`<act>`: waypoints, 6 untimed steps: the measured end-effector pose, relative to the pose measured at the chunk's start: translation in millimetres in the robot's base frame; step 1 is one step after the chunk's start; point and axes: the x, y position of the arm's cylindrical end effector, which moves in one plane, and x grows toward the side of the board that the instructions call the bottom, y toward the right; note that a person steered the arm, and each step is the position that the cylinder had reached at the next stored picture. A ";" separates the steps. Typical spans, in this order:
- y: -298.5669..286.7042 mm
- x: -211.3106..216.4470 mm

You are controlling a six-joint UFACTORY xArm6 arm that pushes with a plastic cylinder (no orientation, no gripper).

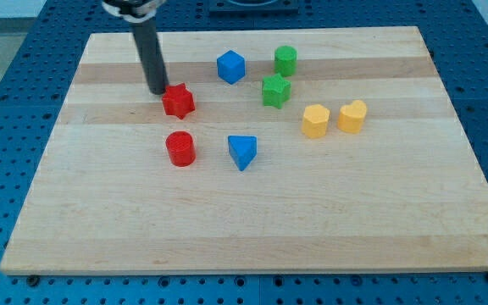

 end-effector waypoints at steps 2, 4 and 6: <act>-15.2 73.4; 1.2 125.2; 39.5 141.1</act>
